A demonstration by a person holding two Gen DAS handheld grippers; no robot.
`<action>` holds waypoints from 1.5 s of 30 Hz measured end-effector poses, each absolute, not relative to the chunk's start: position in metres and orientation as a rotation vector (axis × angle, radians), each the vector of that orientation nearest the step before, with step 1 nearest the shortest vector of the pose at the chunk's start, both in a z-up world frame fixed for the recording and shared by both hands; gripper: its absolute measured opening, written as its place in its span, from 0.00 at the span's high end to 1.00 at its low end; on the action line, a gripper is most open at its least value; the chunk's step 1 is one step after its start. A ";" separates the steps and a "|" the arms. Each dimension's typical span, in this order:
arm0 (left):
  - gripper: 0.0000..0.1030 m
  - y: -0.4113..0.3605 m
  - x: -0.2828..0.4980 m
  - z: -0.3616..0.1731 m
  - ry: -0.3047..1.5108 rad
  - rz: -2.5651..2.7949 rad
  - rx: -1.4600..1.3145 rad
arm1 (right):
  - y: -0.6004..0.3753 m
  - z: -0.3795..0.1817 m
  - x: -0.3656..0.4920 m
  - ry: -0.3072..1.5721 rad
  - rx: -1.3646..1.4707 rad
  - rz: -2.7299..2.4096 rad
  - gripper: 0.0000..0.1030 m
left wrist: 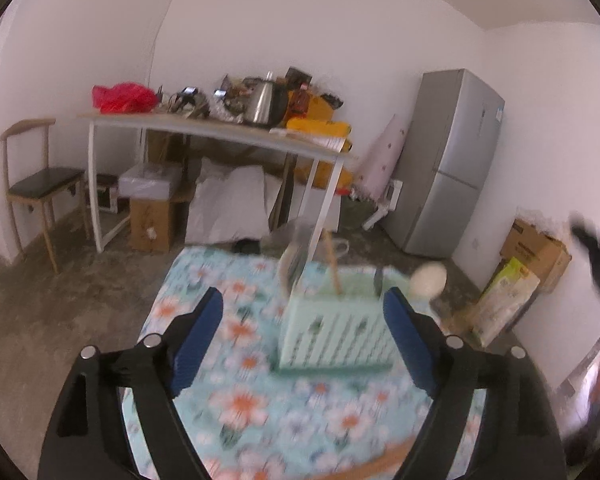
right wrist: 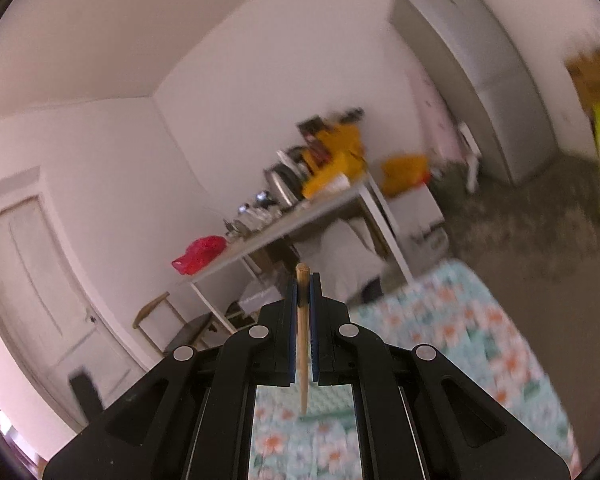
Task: Organize utensils
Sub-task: 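Drop the chopstick into the holder with the left tool while the right tool releases its chopstick there, then move both tools back down to the remaining chopsticks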
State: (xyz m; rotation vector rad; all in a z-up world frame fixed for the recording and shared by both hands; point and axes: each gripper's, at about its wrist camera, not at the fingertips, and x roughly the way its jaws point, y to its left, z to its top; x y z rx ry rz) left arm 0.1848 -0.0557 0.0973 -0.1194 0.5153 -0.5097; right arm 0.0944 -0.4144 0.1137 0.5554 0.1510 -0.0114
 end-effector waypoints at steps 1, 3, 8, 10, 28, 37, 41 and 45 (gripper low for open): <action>0.20 -0.050 0.178 0.091 0.529 -0.507 -0.110 | -0.411 0.119 0.101 0.143 0.531 -0.011 0.96; 0.20 -0.037 0.165 0.078 0.552 -0.491 -0.095 | -0.400 0.132 0.122 0.133 0.470 -0.006 0.96; 0.17 -0.015 0.149 0.054 0.599 -0.460 -0.070 | -0.378 0.137 0.178 0.162 0.351 -0.023 0.96; 0.17 -0.009 0.143 0.046 0.612 -0.455 -0.060 | -0.372 0.130 0.194 0.183 0.312 -0.041 0.96; 0.10 0.009 0.129 0.016 0.659 -0.468 -0.078 | -0.333 0.067 0.196 0.314 0.205 -0.018 0.83; 0.08 0.004 0.128 0.014 0.662 -0.498 -0.072 | -0.347 0.070 0.120 0.293 0.319 -0.008 0.65; 0.08 -0.006 0.127 0.007 0.679 -0.515 -0.043 | -0.350 0.028 0.104 0.463 0.376 0.001 0.56; 0.08 -0.025 0.126 -0.002 0.700 -0.549 0.026 | -0.351 -0.027 0.100 0.679 0.429 -0.035 0.55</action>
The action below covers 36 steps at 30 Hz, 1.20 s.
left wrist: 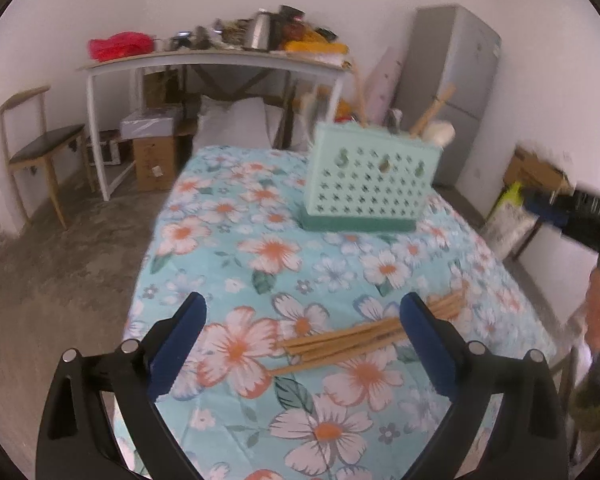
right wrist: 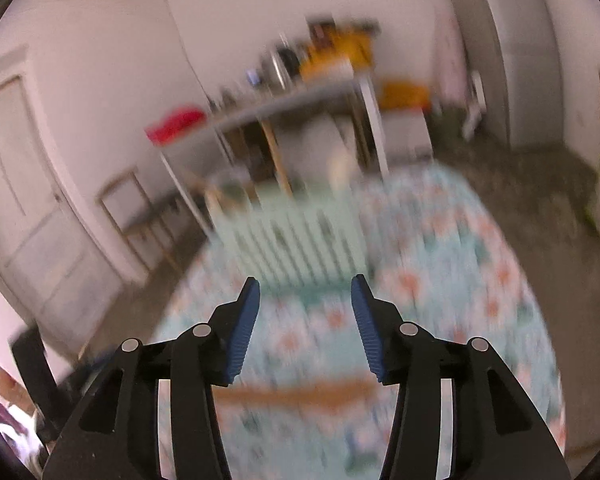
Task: Organize utensils
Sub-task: 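Move both tools back down to the remaining chopsticks, then close the left tool on a chopstick while the right tool reaches the chopsticks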
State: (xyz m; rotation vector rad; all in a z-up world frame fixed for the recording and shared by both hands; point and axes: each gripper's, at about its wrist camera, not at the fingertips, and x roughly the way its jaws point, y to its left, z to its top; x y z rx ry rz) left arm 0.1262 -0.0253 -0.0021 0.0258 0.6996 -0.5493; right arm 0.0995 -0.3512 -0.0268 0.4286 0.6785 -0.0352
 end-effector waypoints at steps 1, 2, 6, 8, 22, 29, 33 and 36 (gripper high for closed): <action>0.08 -0.035 0.125 -0.006 0.705 -0.565 0.062 | -0.353 -0.046 0.099 0.748 0.458 -0.047 0.55; 0.08 -0.042 0.124 -0.009 0.707 -0.577 0.085 | -0.355 -0.058 0.096 0.786 0.478 -0.052 0.55; 0.08 -0.073 0.117 -0.022 0.717 -0.642 0.181 | -0.367 -0.102 0.088 0.921 0.578 -0.093 0.55; 0.15 -0.088 0.113 -0.028 0.723 -0.669 0.231 | -0.374 -0.112 0.081 0.939 0.611 -0.099 0.55; 0.79 -0.185 0.071 -0.085 0.546 -0.744 0.889 | -0.401 -0.138 0.070 0.938 0.763 -0.058 0.55; 0.88 -0.197 0.063 -0.096 0.421 -0.734 1.066 | -0.402 -0.140 0.069 0.931 0.778 -0.046 0.55; 0.89 -0.197 0.056 -0.094 0.423 -0.758 1.090 | -0.403 -0.139 0.067 0.927 0.785 -0.041 0.55; 0.90 -0.194 0.053 -0.091 0.448 -0.775 1.089 | -0.405 -0.139 0.065 0.924 0.791 -0.040 0.55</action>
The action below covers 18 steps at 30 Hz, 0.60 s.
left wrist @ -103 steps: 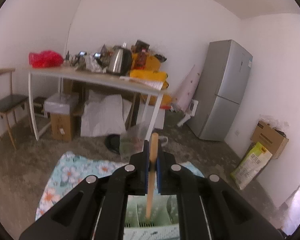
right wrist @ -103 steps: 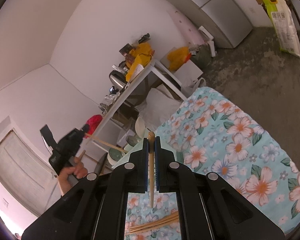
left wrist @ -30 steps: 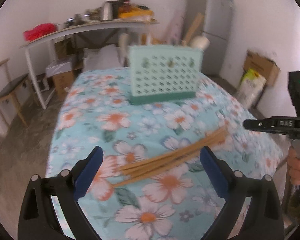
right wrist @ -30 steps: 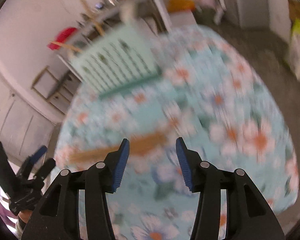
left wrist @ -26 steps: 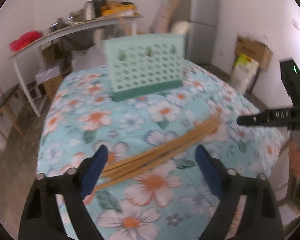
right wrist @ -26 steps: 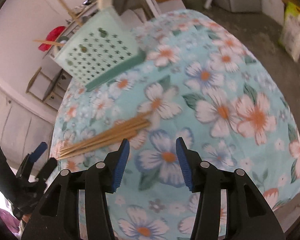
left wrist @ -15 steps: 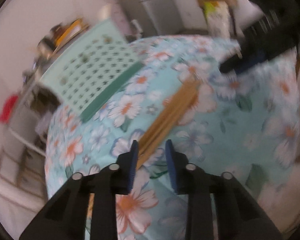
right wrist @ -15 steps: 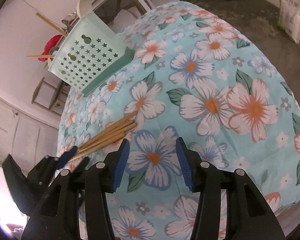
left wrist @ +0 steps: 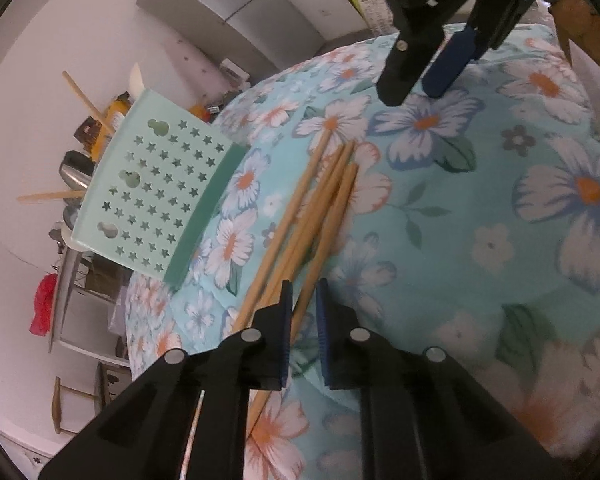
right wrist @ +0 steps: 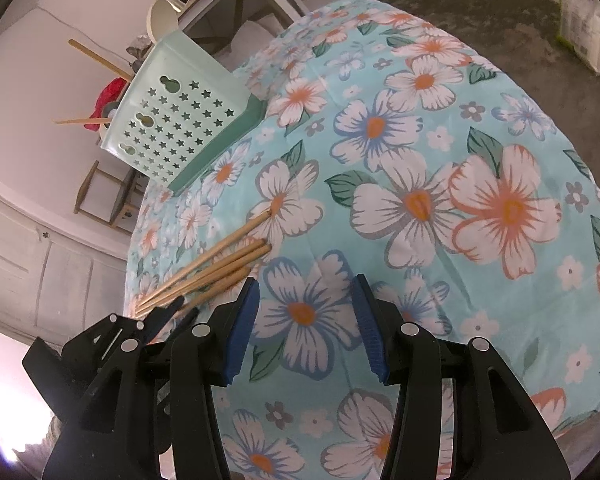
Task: Organize utensils
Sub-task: 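Close the left tool on a chopstick while the right tool reaches the chopsticks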
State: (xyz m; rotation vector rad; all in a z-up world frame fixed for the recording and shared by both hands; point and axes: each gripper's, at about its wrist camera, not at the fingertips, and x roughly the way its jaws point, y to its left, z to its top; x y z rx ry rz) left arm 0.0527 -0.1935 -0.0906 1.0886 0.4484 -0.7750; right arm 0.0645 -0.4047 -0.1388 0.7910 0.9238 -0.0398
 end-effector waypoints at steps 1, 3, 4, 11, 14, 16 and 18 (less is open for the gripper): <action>0.90 -0.192 0.051 -0.089 0.464 -0.783 1.084 | -0.405 -0.139 0.064 0.923 0.792 -0.039 0.55; 0.90 -0.187 0.047 -0.083 0.504 -0.801 1.059 | -0.405 -0.138 0.063 0.921 0.791 -0.039 0.55; 0.89 -0.186 0.045 -0.081 0.517 -0.808 1.050 | -0.405 -0.138 0.063 0.921 0.791 -0.039 0.55; 0.81 -0.186 0.044 -0.065 0.596 -0.899 0.947 | -0.404 -0.138 0.062 0.921 0.796 -0.042 0.55; 0.81 -0.196 0.049 -0.065 0.608 -0.927 0.926 | -0.404 -0.138 0.062 0.920 0.800 -0.042 0.55; 0.81 -0.203 0.051 -0.067 0.615 -0.945 0.916 | -0.404 -0.139 0.062 0.920 0.807 -0.040 0.55; 0.81 -0.209 0.053 -0.069 0.612 -0.956 0.917 | -0.406 -0.140 0.061 0.920 0.817 -0.038 0.55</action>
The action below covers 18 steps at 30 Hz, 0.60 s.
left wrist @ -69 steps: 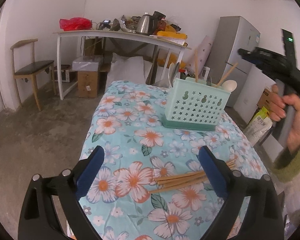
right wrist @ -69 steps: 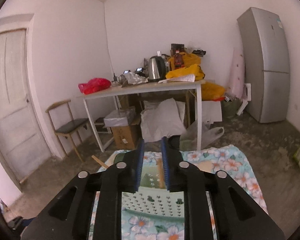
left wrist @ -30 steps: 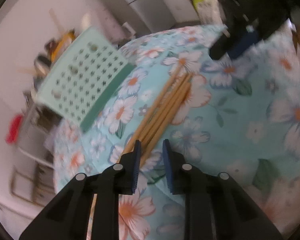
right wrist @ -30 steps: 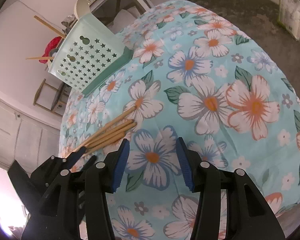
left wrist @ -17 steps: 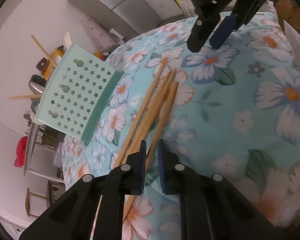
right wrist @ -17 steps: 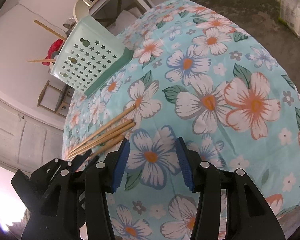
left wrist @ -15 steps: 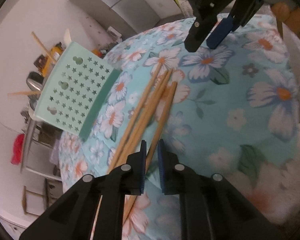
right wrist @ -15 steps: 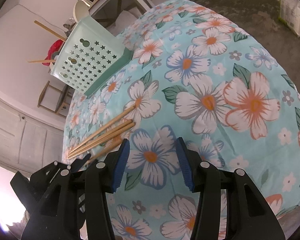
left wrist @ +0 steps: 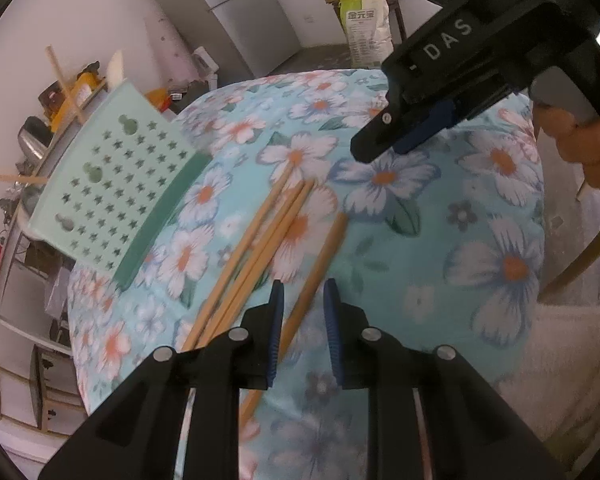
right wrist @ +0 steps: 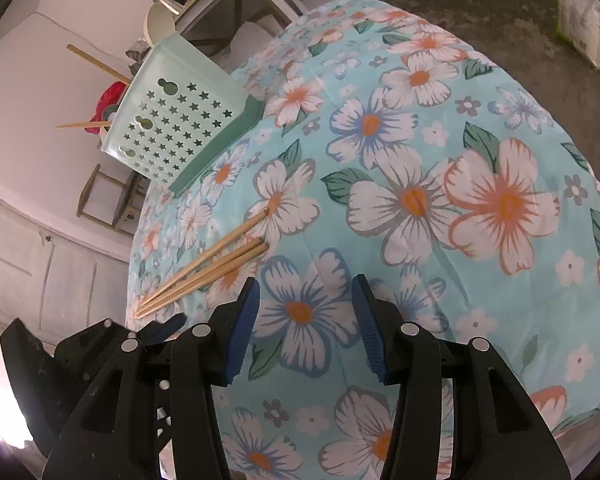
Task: Organize utensils
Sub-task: 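Close the left tool on a chopstick while the right tool reaches the chopsticks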
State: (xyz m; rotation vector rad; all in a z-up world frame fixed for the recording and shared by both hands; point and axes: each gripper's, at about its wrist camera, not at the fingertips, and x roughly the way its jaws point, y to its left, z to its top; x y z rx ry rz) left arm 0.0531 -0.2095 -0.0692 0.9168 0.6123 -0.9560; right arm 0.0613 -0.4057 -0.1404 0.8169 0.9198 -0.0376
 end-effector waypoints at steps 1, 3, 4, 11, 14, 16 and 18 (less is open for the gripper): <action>0.81 -0.214 0.054 -0.071 0.610 -0.964 0.918 | -0.406 -0.141 0.061 0.919 0.826 -0.035 0.55; 0.81 -0.222 0.056 -0.077 0.619 -0.973 0.921 | -0.407 -0.143 0.062 0.918 0.838 -0.030 0.55; 0.81 -0.224 0.057 -0.079 0.622 -0.975 0.923 | -0.408 -0.144 0.062 0.918 0.844 -0.028 0.55; 0.84 -0.237 0.058 -0.082 0.622 -0.962 0.910 | -0.411 -0.147 0.060 0.913 0.878 -0.018 0.55; 0.85 -0.238 0.058 -0.079 0.617 -0.950 0.899 | -0.413 -0.147 0.059 0.910 0.896 -0.015 0.55; 0.87 -0.238 0.059 -0.076 0.626 -0.942 0.877 | -0.414 -0.147 0.059 0.908 0.912 -0.014 0.54; 0.93 -0.236 0.061 -0.072 0.640 -0.931 0.847 | -0.415 -0.144 0.060 0.898 0.936 0.000 0.54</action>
